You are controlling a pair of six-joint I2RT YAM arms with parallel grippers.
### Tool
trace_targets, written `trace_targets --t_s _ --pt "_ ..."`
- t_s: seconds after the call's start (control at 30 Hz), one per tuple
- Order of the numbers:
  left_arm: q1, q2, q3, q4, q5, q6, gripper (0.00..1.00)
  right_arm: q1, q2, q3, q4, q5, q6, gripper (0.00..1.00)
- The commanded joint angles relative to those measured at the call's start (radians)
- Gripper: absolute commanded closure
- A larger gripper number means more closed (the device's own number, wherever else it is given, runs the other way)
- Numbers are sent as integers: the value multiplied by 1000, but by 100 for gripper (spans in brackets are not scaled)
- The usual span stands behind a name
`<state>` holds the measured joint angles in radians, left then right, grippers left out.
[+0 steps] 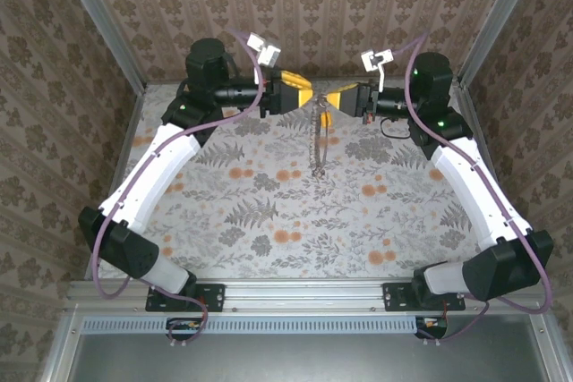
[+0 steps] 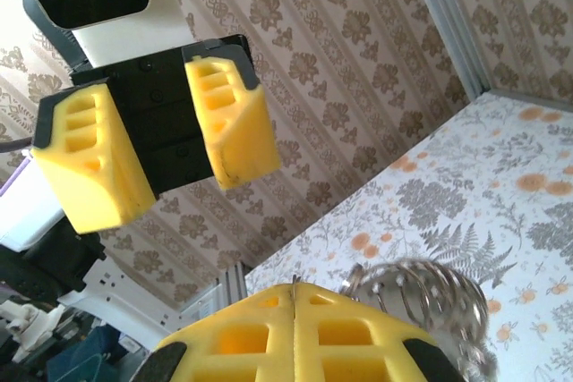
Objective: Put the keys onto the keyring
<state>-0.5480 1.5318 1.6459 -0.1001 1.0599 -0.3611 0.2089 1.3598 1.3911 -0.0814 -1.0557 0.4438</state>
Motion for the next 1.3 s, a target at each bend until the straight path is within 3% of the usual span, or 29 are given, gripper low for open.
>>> trace_targets --t_s 0.0,0.9,1.27 --pt "6 33 42 -83 62 66 63 -4 11 45 -3 -57 -26 100" --pt "-19 128 81 -43 90 31 63 -1 53 21 68 -68 21 100" --pt "-29 136 77 -62 101 48 70 -2 53 18 68 -57 16 100"
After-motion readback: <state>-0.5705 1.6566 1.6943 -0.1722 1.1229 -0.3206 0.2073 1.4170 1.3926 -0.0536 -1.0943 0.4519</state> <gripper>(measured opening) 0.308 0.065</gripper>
